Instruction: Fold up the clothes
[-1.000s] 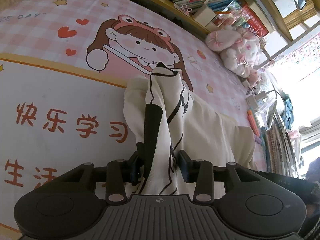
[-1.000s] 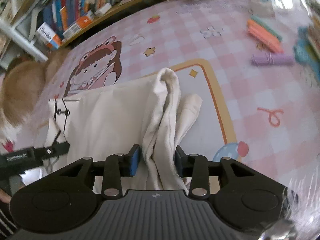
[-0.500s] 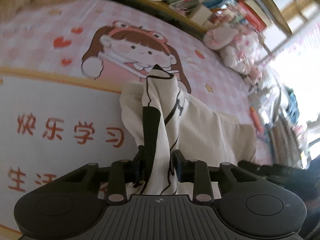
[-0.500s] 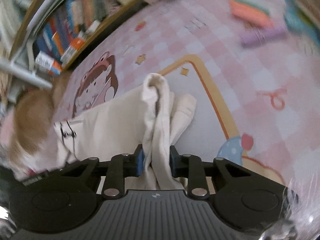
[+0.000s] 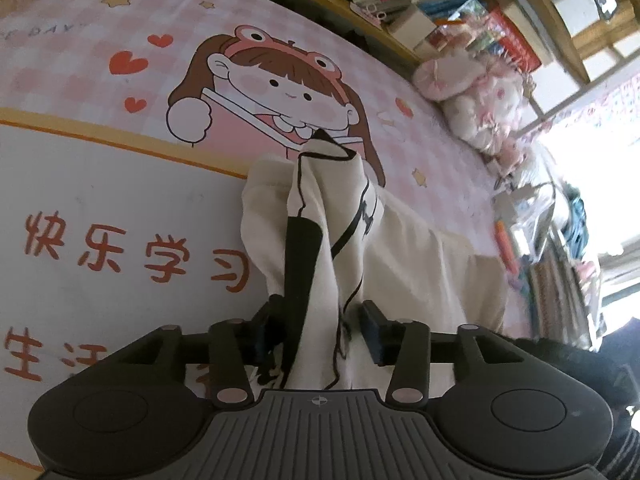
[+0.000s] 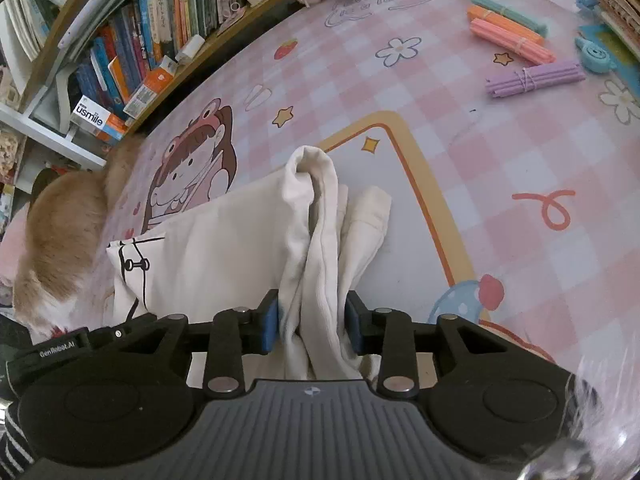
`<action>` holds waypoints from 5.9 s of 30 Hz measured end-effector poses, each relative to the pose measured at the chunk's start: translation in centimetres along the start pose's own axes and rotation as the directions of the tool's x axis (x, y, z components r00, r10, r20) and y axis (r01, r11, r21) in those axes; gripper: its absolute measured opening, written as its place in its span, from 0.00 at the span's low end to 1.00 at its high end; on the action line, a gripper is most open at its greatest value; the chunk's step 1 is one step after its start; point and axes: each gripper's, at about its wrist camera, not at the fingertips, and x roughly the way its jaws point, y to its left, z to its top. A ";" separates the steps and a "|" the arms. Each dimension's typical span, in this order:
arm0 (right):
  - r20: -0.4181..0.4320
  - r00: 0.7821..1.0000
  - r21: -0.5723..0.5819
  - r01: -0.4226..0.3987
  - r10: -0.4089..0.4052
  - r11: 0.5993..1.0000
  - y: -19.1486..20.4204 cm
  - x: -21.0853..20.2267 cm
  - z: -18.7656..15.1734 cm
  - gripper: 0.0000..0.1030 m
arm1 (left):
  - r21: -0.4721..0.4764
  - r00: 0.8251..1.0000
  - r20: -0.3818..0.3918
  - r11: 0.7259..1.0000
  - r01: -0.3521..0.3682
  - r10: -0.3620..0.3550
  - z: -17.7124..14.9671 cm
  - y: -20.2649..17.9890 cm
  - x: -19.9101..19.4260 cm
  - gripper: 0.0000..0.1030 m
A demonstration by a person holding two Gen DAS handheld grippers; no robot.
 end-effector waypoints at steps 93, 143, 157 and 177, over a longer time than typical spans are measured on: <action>0.127 0.975 -0.193 -0.154 0.180 0.969 11.3 12.3 21.0 0.19 | 0.010 0.974 0.216 0.997 0.073 -0.074 23.5 4.2 6.3 0.19; 0.323 0.946 -0.249 0.104 -0.019 0.963 10.0 10.0 16.2 0.59 | -0.013 0.906 0.333 0.962 -0.273 0.261 15.8 5.0 3.6 0.64; 0.379 0.922 -0.432 0.250 -0.077 0.867 13.9 7.8 5.8 0.87 | 0.191 0.850 0.416 0.882 -0.430 0.324 8.2 -0.9 2.0 0.89; 0.366 0.915 -0.396 0.318 -0.170 0.861 12.4 6.0 -0.3 0.92 | 0.206 0.843 0.394 0.858 -0.469 0.366 3.0 -1.9 0.4 0.93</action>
